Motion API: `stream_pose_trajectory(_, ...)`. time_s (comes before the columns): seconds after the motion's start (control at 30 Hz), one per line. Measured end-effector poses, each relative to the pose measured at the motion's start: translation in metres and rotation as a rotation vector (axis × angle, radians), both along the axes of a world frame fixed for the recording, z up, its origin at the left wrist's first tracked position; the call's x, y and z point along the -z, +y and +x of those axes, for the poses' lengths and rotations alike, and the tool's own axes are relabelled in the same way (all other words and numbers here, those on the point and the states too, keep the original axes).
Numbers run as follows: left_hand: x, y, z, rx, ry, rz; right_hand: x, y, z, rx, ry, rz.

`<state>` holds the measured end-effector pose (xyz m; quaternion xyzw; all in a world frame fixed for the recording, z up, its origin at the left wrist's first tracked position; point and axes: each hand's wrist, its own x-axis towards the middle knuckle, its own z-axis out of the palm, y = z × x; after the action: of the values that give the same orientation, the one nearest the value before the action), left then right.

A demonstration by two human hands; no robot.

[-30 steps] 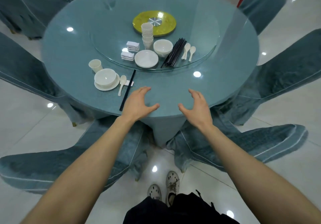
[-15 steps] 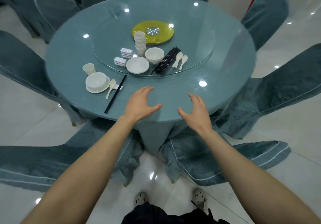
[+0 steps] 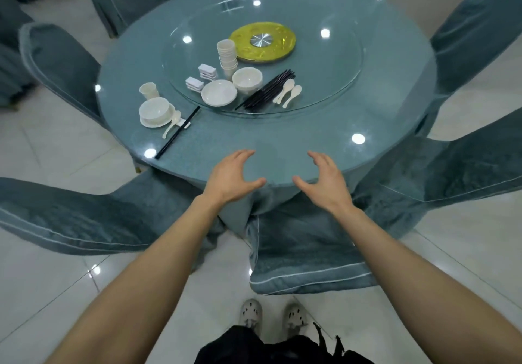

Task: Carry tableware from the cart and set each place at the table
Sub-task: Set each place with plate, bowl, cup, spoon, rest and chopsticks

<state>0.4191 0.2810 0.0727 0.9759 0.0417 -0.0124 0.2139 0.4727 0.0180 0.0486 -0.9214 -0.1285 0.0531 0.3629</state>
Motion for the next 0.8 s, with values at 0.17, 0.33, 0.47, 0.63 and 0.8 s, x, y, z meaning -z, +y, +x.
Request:
stream_pose_trajectory(0.17, -0.003, -0.014, 0.014, -0.005, -0.01, -0.021, -0.008, -0.015, 0.013, -0.028, -0.009, 0.009)
stream_pose_trajectory(0.33, 0.0, -0.043, 0.036, 0.028, -0.029, -0.042, -0.011, -0.04, 0.025, -0.005, -0.028, 0.01)
stream_pose_trajectory(0.47, 0.004, -0.072, 0.054, 0.045, -0.031, -0.035, -0.012, -0.065, 0.041, -0.001, -0.028, 0.007)
stream_pose_trajectory(0.63, 0.009, -0.126, 0.091, 0.004, -0.028, -0.027, -0.005, -0.116, 0.085, -0.019, -0.035, 0.029)
stream_pose_trajectory(0.8, 0.023, -0.199, 0.127, -0.104, 0.003, -0.017, 0.008, -0.176, 0.14, -0.117, -0.02, 0.029)
